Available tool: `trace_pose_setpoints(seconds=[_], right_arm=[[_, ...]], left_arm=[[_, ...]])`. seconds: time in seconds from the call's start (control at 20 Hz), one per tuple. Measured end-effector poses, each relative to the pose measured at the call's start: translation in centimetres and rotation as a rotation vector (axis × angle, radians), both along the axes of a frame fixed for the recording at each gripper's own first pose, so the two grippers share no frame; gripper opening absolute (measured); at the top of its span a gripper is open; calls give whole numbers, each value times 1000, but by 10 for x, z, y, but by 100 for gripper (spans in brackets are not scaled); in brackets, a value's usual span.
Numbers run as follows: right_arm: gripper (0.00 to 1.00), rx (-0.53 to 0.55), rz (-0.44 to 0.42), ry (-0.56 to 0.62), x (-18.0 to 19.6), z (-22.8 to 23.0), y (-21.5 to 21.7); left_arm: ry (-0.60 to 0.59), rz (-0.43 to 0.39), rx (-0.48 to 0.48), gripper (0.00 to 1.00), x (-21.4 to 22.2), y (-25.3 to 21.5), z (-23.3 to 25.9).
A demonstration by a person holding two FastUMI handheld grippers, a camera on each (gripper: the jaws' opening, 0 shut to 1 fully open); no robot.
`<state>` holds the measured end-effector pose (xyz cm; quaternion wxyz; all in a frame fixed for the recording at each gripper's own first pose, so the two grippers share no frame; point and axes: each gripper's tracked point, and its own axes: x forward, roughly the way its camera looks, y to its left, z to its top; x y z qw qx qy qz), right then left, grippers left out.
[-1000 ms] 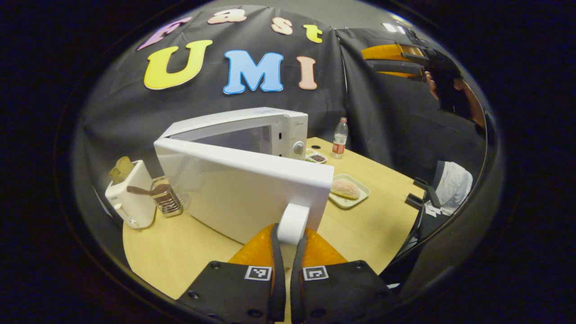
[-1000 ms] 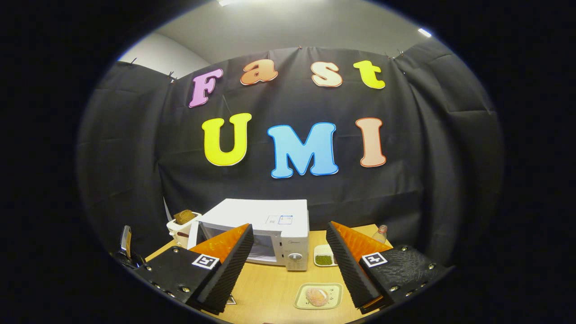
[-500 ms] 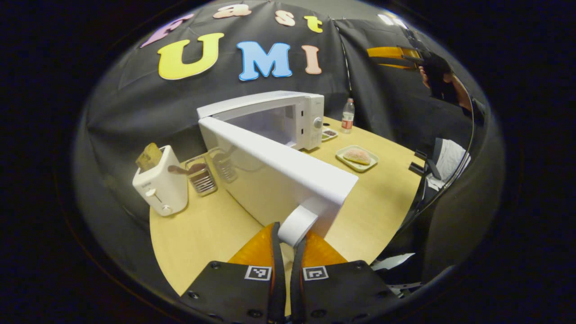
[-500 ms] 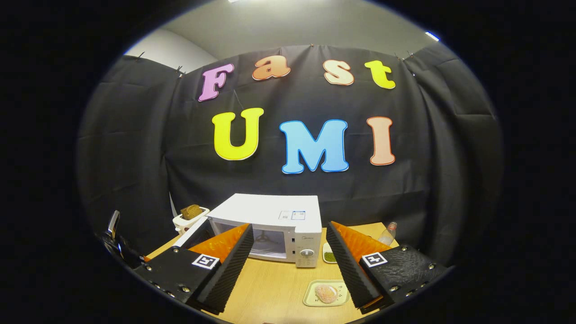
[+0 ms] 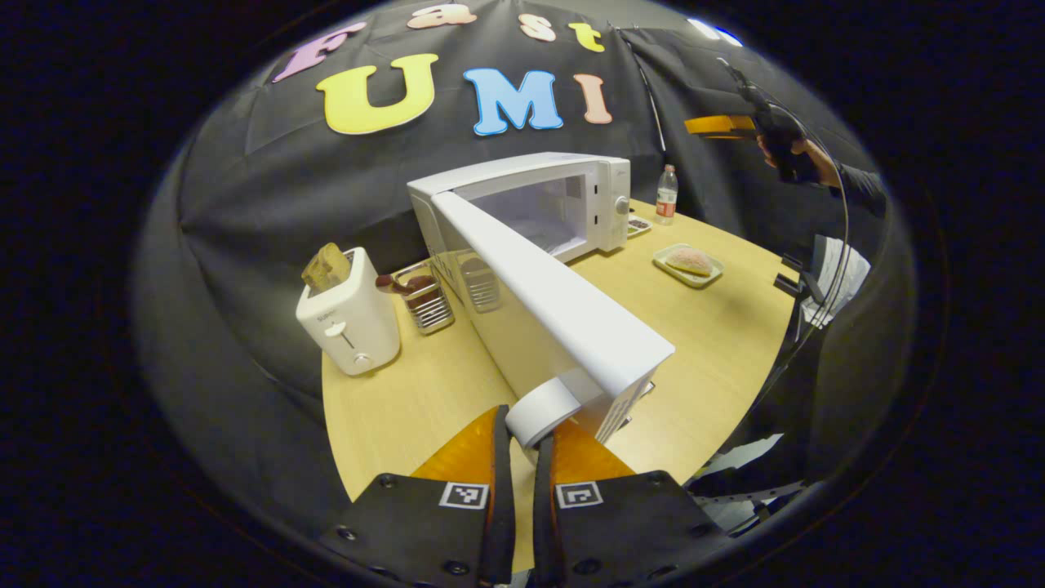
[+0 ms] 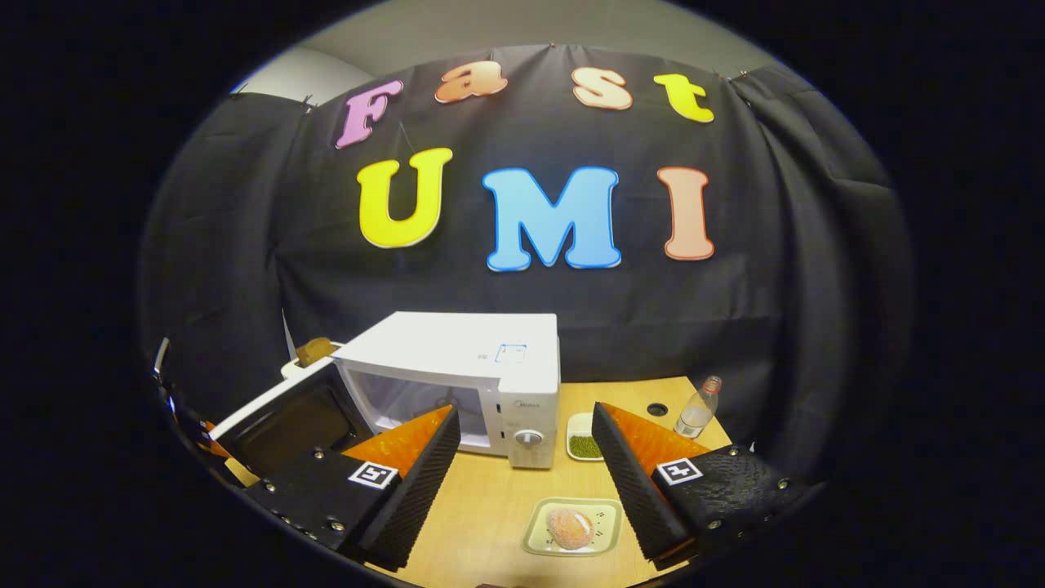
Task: Open the microwave oven with the left hand, put the food in, and close the microwave oven.
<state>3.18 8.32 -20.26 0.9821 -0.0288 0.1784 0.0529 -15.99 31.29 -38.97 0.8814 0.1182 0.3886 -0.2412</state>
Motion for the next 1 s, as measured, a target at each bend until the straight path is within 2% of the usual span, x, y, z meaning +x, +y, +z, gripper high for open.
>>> trace_pose_setpoints(seconds=[0.15,0.2,0.25,0.3,0.4,0.45,0.55,0.7,0.85,0.9,1.0], right_arm=[[99,4,5,186,9,-74,-20],[99,4,10,255,7,-99,-24],[99,-10,12,317,5,-124,-32],[100,-32,14,376,3,-147,-42],[100,-61,22,487,-4,-189,-57],[100,-68,26,533,-7,-205,-64],[100,-73,35,608,-15,-230,-75],[100,-51,51,662,-19,-256,-76],[100,-53,91,671,-15,-265,-72],[100,-55,104,672,-14,-271,-72],[96,-43,119,684,-10,-277,-69]], left_arm=[[-5,74,-10,25,1,17,-1],[-7,98,-9,47,2,20,0],[-13,117,-9,55,3,23,0],[-16,131,-6,73,4,24,0],[-20,142,3,95,2,22,2],[-23,143,14,99,0,21,4],[-35,161,43,98,-5,25,10],[-55,240,58,98,-18,32,30],[-146,393,42,98,-30,34,75],[-195,454,13,96,-29,28,98],[-340,592,-63,98,-23,11,156]])
